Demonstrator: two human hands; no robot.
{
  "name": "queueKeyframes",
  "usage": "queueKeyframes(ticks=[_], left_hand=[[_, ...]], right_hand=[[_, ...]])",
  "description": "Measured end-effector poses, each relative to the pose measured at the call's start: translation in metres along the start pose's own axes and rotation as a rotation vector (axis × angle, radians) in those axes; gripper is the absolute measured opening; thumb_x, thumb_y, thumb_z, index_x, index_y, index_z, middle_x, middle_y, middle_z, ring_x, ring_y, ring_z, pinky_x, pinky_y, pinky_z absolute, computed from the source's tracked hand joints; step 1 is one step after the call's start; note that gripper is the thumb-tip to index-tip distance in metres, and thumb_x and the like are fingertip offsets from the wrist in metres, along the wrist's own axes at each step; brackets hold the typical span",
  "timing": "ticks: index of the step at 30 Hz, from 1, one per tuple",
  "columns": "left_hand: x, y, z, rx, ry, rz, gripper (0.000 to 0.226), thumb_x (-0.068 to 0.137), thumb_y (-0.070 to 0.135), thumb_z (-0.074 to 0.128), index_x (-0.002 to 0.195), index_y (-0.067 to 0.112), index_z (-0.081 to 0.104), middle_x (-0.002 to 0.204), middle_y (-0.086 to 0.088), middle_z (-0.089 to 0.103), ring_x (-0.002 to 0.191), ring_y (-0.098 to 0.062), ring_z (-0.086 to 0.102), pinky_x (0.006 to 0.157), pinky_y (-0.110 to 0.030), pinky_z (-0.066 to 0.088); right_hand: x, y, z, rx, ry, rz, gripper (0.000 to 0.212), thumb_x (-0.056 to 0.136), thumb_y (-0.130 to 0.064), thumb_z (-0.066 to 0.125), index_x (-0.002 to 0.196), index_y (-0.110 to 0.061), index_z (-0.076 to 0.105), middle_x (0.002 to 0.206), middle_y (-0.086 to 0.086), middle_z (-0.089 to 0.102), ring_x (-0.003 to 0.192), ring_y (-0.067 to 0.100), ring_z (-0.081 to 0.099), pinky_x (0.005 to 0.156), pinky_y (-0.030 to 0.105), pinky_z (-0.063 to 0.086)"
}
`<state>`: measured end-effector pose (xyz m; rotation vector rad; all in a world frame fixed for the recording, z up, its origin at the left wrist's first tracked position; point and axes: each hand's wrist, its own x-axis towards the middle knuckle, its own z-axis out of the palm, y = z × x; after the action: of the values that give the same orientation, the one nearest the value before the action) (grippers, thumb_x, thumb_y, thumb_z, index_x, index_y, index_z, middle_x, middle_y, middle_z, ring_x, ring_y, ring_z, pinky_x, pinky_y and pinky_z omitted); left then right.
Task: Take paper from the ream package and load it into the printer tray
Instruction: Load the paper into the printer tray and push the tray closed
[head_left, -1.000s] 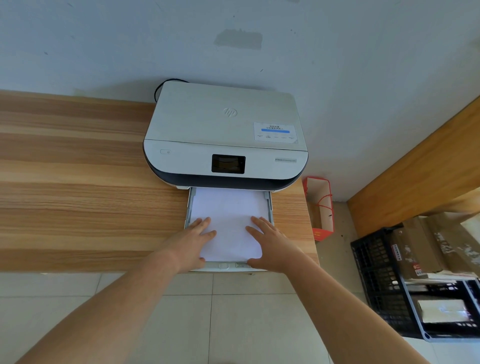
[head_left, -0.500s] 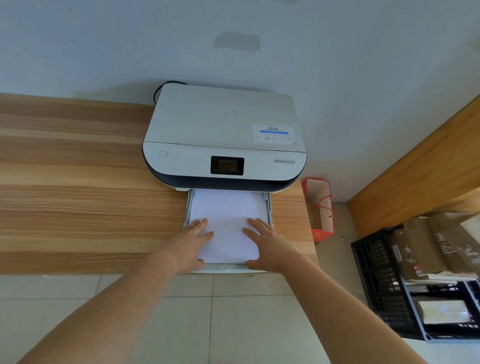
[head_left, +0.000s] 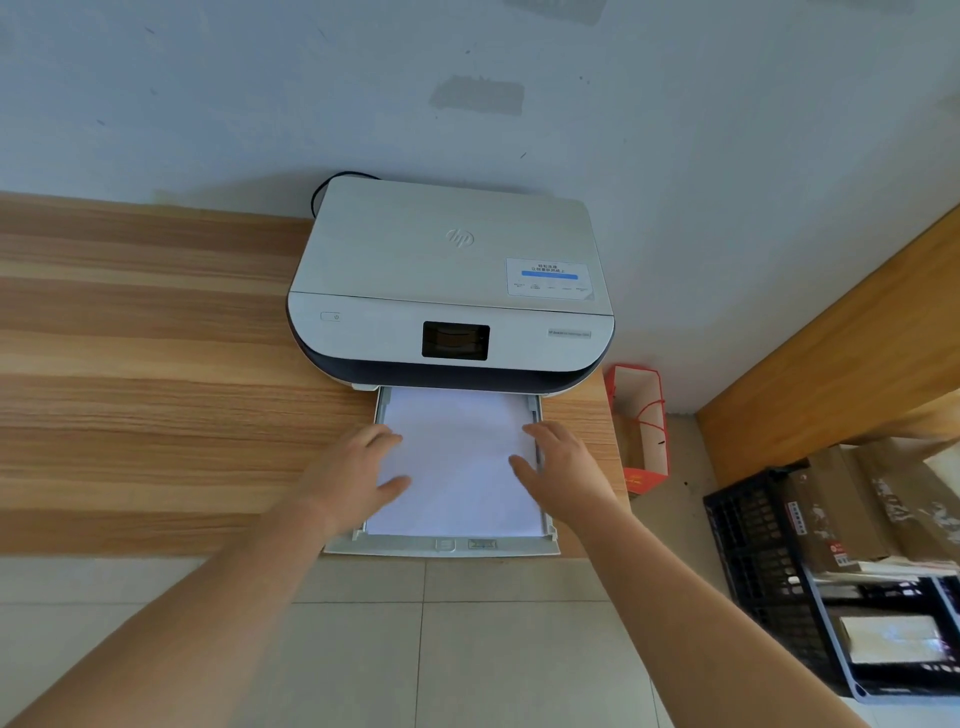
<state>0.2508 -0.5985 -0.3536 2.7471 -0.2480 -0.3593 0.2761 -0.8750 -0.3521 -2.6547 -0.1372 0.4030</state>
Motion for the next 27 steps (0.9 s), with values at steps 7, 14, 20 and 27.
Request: queueKeyframes(ticks=[7,14,20,27], left_hand=[[0.011,0.001,-0.001,0.090,0.008,-0.349,0.042,0.094,0.052,0.038,0.093,0.013,0.053,0.078,0.000,0.055,0.070,-0.018,0.051,0.058,-0.031,0.040],[0.025,-0.006,0.007,0.097,-0.053,-0.354,0.040,0.097,0.048,0.033,0.104,0.014,0.053,0.084,-0.001,0.059,0.074,-0.019,0.054,0.062,-0.032,0.043],[0.034,-0.008,0.002,0.099,-0.110,-0.350,0.039,0.100,0.041,0.026,0.096,0.017,0.056,0.087,-0.002,0.061,0.080,-0.019,0.058,0.071,-0.033,0.048],[0.042,-0.008,0.001,0.127,-0.147,-0.341,0.026,0.099,0.024,0.033,0.098,0.015,0.057,0.084,0.000,0.060,0.077,-0.016,0.058,0.065,-0.029,0.044]], right_hand=[[0.013,0.005,0.001,-0.065,-0.017,0.232,0.030,0.097,-0.033,0.039,0.107,-0.012,0.057,0.101,0.004,0.055,0.089,0.024,0.057,0.072,0.036,0.050],[0.026,0.007,0.001,-0.186,-0.067,0.235,0.039,0.099,-0.040,0.032,0.109,-0.012,0.056,0.099,0.005,0.058,0.082,0.025,0.058,0.063,0.033,0.046],[0.035,0.005,0.003,-0.227,-0.127,0.261,0.037,0.102,-0.031,0.027,0.115,-0.014,0.057,0.102,0.007,0.064,0.087,0.026,0.063,0.071,0.035,0.051],[0.041,0.004,0.002,-0.233,-0.177,0.302,0.031,0.097,-0.019,0.032,0.114,-0.015,0.057,0.103,0.007,0.064,0.087,0.027,0.062,0.068,0.034,0.047]])
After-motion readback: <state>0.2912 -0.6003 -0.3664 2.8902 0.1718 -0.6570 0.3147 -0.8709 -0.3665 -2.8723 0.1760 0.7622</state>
